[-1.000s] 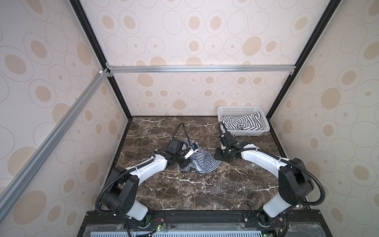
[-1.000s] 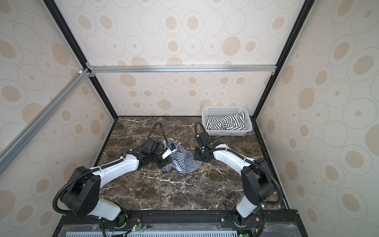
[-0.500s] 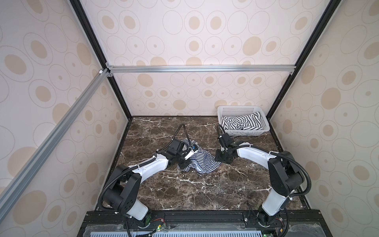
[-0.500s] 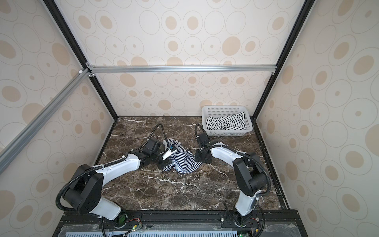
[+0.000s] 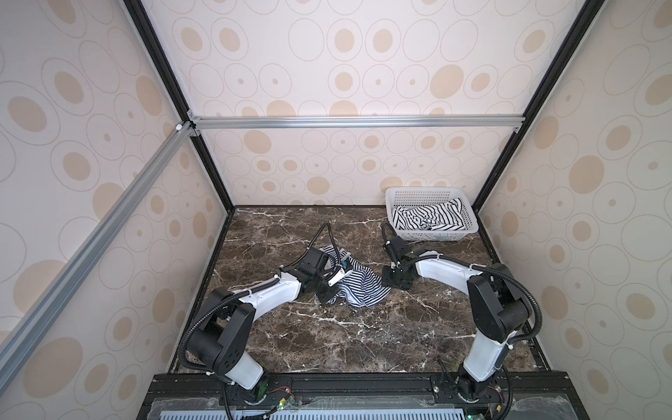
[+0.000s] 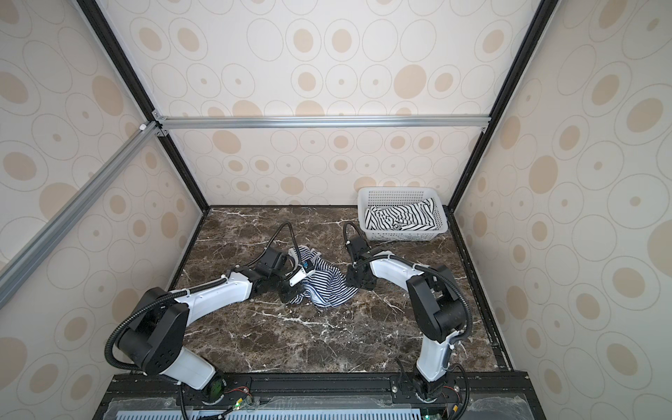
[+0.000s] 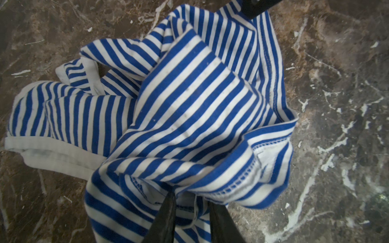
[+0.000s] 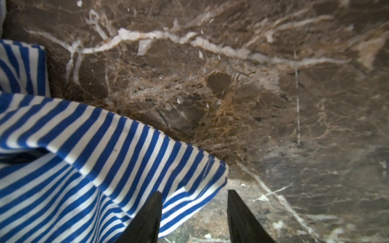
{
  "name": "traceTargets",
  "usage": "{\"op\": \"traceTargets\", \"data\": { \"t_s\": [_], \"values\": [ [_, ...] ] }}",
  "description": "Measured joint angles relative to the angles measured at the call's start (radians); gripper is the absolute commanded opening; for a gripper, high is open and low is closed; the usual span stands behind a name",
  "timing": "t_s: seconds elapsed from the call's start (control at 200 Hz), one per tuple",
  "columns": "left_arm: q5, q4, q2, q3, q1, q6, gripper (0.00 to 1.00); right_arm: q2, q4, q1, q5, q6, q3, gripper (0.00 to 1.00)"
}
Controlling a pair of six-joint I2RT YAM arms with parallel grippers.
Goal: Fold and stack tank tops
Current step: Smooth out the tank top at the center of the table.
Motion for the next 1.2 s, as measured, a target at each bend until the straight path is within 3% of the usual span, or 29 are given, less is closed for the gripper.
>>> {"op": "traceTargets", "data": {
  "t_s": [0.085, 0.24, 0.325, 0.405, 0.53, 0.745, 0.955, 1.2],
  "values": [
    [0.000, -0.002, -0.002, -0.004, 0.000, 0.003, 0.17, 0.026, -0.001, -0.002, 0.001, -0.004, 0.011, 0.52],
    [0.007, -0.017, -0.003, -0.010, 0.000, 0.010, 0.14, 0.060, 0.000, -0.004, 0.016, -0.007, 0.035, 0.51],
    [0.013, -0.023, -0.003, -0.011, 0.000, 0.010, 0.08, 0.071, 0.003, -0.004, 0.023, -0.012, 0.047, 0.47],
    [0.021, -0.026, -0.003, -0.011, 0.000, 0.014, 0.00, 0.079, 0.005, -0.004, 0.024, -0.014, 0.056, 0.35],
    [0.033, -0.040, -0.008, -0.011, 0.000, 0.017, 0.00, 0.084, 0.010, -0.004, 0.023, -0.027, 0.060, 0.00],
    [0.010, -0.078, -0.134, -0.011, 0.000, 0.007, 0.00, 0.037, 0.000, -0.004, 0.023, -0.019, 0.053, 0.00],
    [0.002, -0.161, -0.317, 0.056, 0.037, 0.003, 0.00, -0.157, -0.039, -0.004, 0.014, -0.018, 0.077, 0.00],
    [0.021, -0.259, -0.396, 0.262, 0.221, 0.011, 0.00, -0.323, -0.109, -0.003, 0.012, -0.021, 0.213, 0.00]
  ]
}}
